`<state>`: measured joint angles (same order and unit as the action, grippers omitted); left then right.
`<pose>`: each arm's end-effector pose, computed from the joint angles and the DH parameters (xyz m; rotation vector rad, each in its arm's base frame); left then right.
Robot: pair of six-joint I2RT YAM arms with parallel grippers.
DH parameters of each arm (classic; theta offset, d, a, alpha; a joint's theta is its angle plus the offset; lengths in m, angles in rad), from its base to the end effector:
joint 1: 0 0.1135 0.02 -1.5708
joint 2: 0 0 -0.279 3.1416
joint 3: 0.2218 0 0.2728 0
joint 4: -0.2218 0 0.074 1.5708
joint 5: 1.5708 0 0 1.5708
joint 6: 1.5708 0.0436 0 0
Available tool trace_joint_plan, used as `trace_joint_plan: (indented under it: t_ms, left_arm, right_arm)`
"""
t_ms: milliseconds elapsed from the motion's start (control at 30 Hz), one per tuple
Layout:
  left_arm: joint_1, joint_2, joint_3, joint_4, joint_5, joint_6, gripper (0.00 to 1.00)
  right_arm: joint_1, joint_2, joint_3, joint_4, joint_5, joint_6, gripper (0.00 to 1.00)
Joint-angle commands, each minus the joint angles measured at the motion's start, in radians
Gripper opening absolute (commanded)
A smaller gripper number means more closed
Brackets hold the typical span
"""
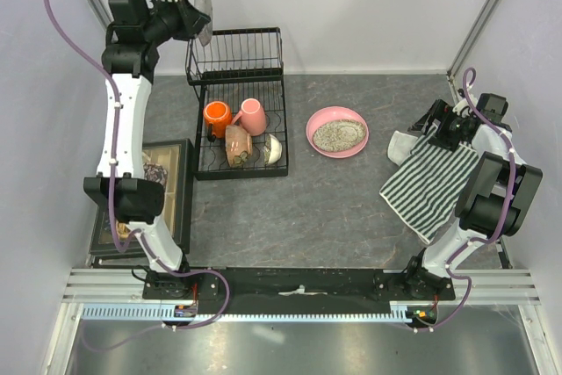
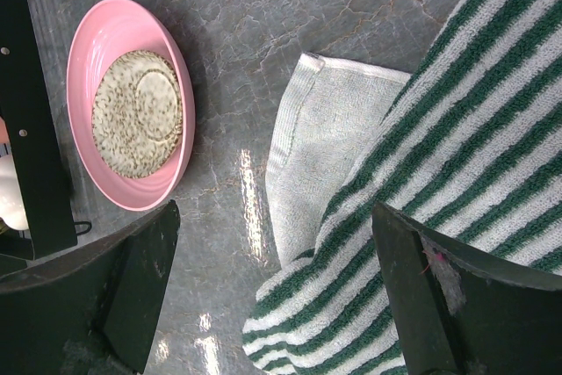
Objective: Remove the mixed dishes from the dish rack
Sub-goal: Pick up the plate from the dish rack.
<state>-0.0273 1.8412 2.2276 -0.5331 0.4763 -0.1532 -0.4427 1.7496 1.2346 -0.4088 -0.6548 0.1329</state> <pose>0.4292 -0.0317 0.5218 0.2477 1.7131 -0.5414 0.3694 -0.1457 0.2226 0.4073 2.3112 0.6618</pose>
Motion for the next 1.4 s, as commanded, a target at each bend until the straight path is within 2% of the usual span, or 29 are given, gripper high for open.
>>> trace_joint_plan:
  t_ms: [0,200,433,500,633,833,900,1000,1033,1233,1367]
  left_arm:
    - [0.006,-0.082,0.044,0.041,0.076,-0.032,0.02]
    - [0.001,-0.129,0.020,0.039,0.150,-0.011,0.01]
    - [-0.068,-0.201,-0.043,0.038,0.088,0.139,0.02]
    - [-0.106,-0.232,-0.074,0.032,0.030,0.199,0.02]
    - [-0.279,-0.276,-0.134,0.032,-0.120,0.380,0.02]
    - [-0.502,-0.286,-0.192,0.038,-0.362,0.541,0.02]
    - [-0.563,-0.277,-0.201,0.047,-0.399,0.570,0.01]
    - [-0.644,-0.264,-0.221,0.059,-0.473,0.644,0.01]
    - [-0.666,-0.257,-0.230,0.082,-0.540,0.687,0.02]
    - [-0.796,-0.217,-0.325,0.214,-0.708,0.882,0.01]
    - [-0.841,-0.146,-0.355,0.255,-0.745,0.954,0.01]
  right_arm:
    - [-0.005,0.001,0.005,0.011,-0.019,-0.019,0.98]
    - [-0.005,0.002,0.003,0.013,-0.019,-0.018,0.98]
    - [-0.005,0.004,0.003,0.013,-0.022,-0.018,0.98]
    - [-0.005,0.002,0.003,0.015,-0.020,-0.018,0.98]
    - [-0.005,0.002,0.003,0.013,-0.020,-0.018,0.98]
    - [-0.005,-0.001,0.002,0.013,-0.020,-0.016,0.98]
    - [-0.005,-0.002,0.002,0.011,-0.020,-0.016,0.98]
    - [-0.005,-0.002,0.002,0.011,-0.020,-0.016,0.98]
    - [-0.005,-0.002,0.003,0.011,-0.020,-0.018,0.98]
    - [-0.007,-0.002,0.003,0.011,-0.017,-0.019,0.98]
    - [-0.013,-0.002,0.003,0.010,-0.019,-0.019,0.98]
